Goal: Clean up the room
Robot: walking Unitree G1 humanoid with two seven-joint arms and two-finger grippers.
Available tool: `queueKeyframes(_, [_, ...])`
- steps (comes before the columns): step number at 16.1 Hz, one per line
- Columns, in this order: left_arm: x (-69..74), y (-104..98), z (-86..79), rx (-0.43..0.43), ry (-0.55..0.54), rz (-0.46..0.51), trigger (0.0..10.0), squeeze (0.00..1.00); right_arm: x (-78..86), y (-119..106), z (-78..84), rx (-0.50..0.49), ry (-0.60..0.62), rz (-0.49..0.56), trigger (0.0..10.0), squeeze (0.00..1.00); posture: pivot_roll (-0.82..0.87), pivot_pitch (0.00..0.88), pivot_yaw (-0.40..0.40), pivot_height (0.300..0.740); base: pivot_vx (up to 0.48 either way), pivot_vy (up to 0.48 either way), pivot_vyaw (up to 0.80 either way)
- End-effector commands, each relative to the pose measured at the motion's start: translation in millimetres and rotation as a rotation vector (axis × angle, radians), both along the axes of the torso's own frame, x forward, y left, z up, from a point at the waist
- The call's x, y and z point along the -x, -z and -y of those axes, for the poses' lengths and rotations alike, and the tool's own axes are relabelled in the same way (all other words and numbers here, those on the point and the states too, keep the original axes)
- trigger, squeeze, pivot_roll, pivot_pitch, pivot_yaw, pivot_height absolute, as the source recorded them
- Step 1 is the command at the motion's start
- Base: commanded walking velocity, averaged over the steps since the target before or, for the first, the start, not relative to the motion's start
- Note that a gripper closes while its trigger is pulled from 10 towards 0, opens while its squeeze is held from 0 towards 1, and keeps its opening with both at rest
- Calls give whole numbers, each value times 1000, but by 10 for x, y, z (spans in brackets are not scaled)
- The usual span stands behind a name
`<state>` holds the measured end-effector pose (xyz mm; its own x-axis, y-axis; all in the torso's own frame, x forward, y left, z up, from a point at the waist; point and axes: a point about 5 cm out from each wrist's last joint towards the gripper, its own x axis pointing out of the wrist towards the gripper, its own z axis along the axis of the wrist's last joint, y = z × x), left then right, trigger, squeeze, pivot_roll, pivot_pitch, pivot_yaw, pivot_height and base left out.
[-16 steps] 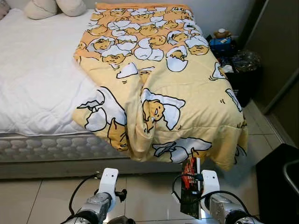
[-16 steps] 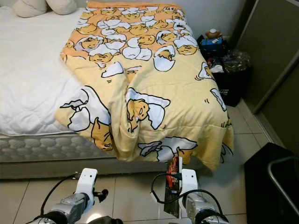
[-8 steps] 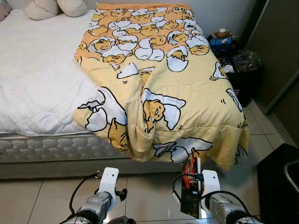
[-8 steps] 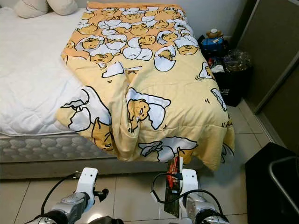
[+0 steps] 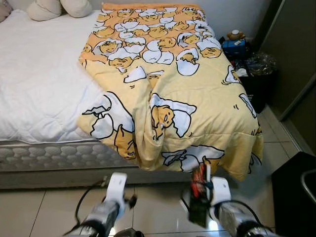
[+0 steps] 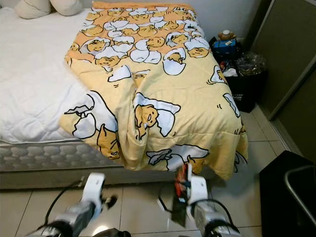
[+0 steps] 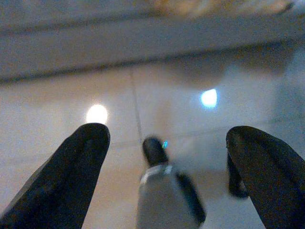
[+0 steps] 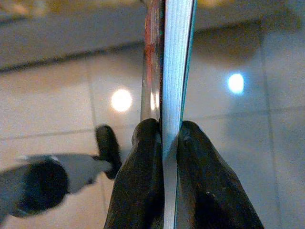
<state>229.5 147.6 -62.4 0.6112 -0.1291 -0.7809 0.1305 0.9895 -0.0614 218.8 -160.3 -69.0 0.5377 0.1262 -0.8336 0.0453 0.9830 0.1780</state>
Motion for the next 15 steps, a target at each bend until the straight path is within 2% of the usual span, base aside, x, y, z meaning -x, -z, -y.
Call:
queueKeyframes(1, [-245,-180,28,31,-8,120,10000,0,-288,-195,-4,-28,22,142,0,0,-163,0,55,740,0,0,0])
queueKeyframes(3, [-697,-609,53,106,-36,349,10000,0,-674,-536,-10,-7,-28,361,0,0,-162,0,66,740,0,0,0])
queueKeyframes(4, [-863,-819,51,135,-45,449,10000,0,-829,-712,-5,14,-41,462,0,0,-161,0,65,740,0,0,0])
queueKeyframes(5, [-925,-905,47,148,-54,487,10000,0,-897,-799,-3,11,-32,507,0,0,-158,0,64,740,0,0,0])
queueKeyframes(6, [-1080,-1194,46,174,-53,617,10000,0,-1061,-1083,4,1,-11,646,0,0,-152,0,61,740,0,0,0])
queueKeyframes(7, [-1154,-1431,50,204,-51,714,10000,0,-1116,-1304,-1,18,-31,756,0,0,-151,0,60,740,0,0,0])
queueKeyframes(9, [-1156,-1635,56,226,-39,785,10000,0,-1070,-1457,-32,-1,-50,823,0,0,-146,0,55,740,0,0,0])
queueKeyframes(10, [-1144,-1704,53,227,-32,811,10000,0,-1035,-1505,-30,31,-71,854,0,0,-143,0,53,740,0,0,0])
queueKeyframes(11, [-1076,-1894,4,171,4,912,10000,0,-936,-1645,22,151,-107,945,0,0,-135,0,34,740,0,0,0])
queueKeyframes(12, [-990,-2032,-51,133,34,976,10000,0,-860,-1784,117,219,-52,1003,0,0,-132,0,29,740,0,0,0])
queueKeyframes(13, [-923,-2110,-119,129,25,995,10000,0,-787,-1880,192,243,8,1035,0,0,-129,0,31,740,0,0,0])
queueKeyframes(15, [-849,-2175,-196,135,0,1002,10000,0,-691,-1946,212,241,31,1073,0,0,-129,0,31,740,0,0,0])
